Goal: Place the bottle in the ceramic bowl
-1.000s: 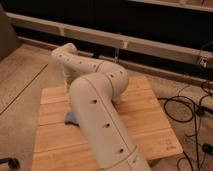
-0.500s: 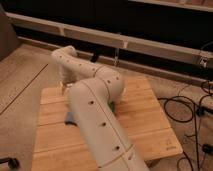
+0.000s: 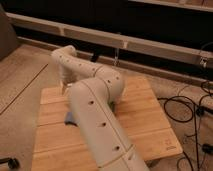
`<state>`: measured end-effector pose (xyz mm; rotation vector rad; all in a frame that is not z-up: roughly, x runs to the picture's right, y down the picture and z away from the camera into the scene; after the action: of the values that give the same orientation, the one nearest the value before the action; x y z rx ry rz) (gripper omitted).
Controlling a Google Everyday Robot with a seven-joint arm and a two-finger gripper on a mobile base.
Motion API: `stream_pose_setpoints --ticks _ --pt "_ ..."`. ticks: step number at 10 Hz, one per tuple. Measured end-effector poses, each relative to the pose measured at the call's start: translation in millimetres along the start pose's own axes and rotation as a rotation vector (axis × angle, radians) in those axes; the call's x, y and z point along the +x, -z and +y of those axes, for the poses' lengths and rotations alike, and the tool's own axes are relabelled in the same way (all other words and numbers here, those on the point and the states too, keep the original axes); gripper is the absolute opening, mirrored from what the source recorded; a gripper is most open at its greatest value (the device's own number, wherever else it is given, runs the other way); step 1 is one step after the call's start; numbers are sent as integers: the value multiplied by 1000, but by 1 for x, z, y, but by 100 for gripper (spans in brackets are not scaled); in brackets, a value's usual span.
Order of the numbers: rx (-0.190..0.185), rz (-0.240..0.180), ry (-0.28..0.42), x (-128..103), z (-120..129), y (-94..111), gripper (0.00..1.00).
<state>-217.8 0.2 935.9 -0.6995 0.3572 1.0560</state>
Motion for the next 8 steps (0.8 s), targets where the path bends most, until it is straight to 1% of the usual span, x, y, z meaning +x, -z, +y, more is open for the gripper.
stream_pose_setpoints --ticks 2,4,6,8 --pt "28 -40 25 -6 -7 -5 65" --pt "35 -47 25 -4 -12 -12 65" --pt "19 -47 3 2 -17 -21 65" --pt "7 -39 10 4 -9 -28 65"
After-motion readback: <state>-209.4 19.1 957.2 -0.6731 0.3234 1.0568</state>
